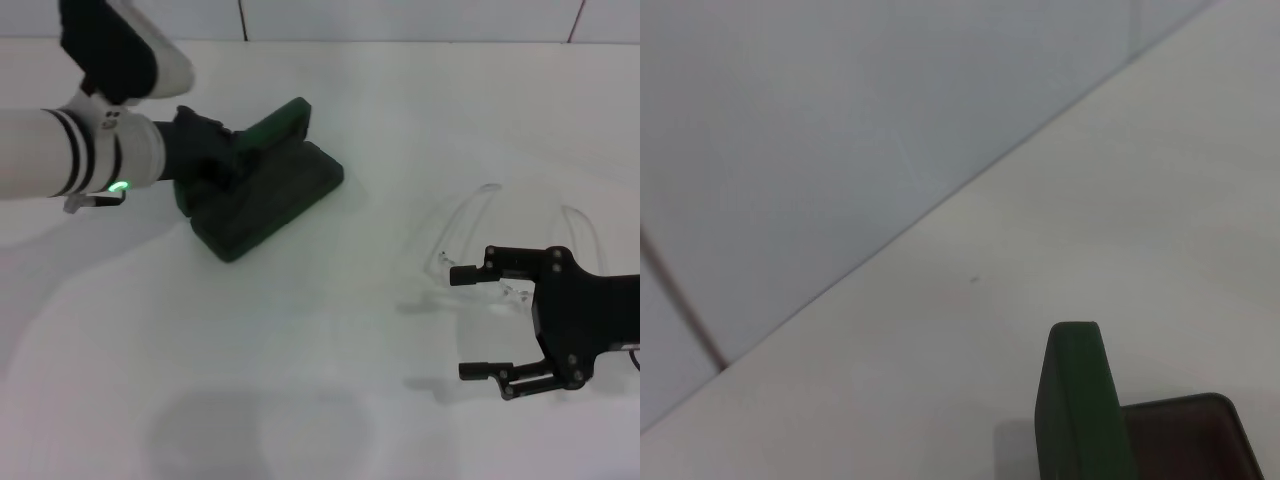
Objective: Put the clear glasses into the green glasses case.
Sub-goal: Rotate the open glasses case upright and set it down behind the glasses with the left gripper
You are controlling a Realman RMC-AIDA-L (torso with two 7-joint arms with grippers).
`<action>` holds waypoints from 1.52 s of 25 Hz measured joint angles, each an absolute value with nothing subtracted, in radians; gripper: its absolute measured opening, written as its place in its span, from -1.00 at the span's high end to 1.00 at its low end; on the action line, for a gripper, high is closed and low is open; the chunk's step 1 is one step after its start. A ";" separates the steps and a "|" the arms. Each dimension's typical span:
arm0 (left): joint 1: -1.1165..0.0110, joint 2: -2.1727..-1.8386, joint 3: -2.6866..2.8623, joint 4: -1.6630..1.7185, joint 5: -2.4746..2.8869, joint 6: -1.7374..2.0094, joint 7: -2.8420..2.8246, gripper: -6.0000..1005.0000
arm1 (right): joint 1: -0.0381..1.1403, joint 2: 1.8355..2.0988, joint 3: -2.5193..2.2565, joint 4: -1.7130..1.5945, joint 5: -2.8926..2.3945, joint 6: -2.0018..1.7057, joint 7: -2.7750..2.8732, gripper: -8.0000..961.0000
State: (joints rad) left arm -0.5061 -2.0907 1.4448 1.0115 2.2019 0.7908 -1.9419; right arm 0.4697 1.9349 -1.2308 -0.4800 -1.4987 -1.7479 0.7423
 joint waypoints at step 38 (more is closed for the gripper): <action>-0.695 -2.092 1.750 1.057 2.059 0.935 -1.697 0.56 | 0.375 1.966 -1.227 -0.468 -1.525 -1.790 0.637 -0.63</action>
State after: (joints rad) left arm -0.6949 -2.0922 1.7500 1.0573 2.0595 0.9347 -1.6965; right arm 0.3749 1.9659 -1.2274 -0.4678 -1.5247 -1.7898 0.6373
